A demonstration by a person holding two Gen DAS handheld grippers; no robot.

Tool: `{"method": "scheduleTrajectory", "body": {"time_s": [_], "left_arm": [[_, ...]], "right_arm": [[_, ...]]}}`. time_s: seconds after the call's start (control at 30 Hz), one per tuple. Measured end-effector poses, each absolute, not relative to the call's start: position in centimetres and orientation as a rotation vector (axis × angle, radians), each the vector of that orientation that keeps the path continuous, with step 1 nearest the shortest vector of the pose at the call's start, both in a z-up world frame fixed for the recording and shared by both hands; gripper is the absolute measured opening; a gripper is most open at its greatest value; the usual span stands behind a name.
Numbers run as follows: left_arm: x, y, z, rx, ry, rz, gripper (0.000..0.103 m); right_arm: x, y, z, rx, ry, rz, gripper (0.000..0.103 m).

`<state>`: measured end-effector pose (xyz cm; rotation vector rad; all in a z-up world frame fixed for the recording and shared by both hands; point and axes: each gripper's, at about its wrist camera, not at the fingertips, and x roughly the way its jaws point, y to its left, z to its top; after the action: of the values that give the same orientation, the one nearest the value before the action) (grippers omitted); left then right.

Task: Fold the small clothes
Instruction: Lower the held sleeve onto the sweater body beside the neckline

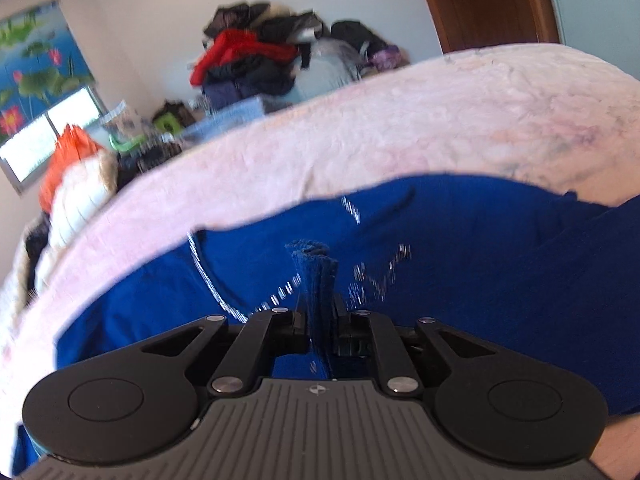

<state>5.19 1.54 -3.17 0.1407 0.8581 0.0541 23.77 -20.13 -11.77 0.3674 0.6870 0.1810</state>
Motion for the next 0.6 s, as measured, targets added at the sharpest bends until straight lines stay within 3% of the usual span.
{"method": "scheduleTrajectory", "body": {"time_s": [0.1,0.37,0.47,0.6], "left_arm": [[5.2,1.8,-3.3,0.136,0.863,0.058,0.086],[5.3,2.1,-3.4,0.131,0.874,0.062,0.086],[5.3,2.4,-3.2,0.127,0.869,0.067,0.086],[5.2,2.8,-3.1,0.122,0.866,0.078,0.086]], "right_arm": [[23.0,-20.4,-11.9,0.365,0.680,0.182,0.025],[20.6,-22.0,-10.9,0.374,0.676,0.198,0.030],[20.4,-21.9,-10.4,0.359,0.679,0.216,0.009],[20.2,-22.0,-7.2,0.357,0.610,0.217,0.009]]}}
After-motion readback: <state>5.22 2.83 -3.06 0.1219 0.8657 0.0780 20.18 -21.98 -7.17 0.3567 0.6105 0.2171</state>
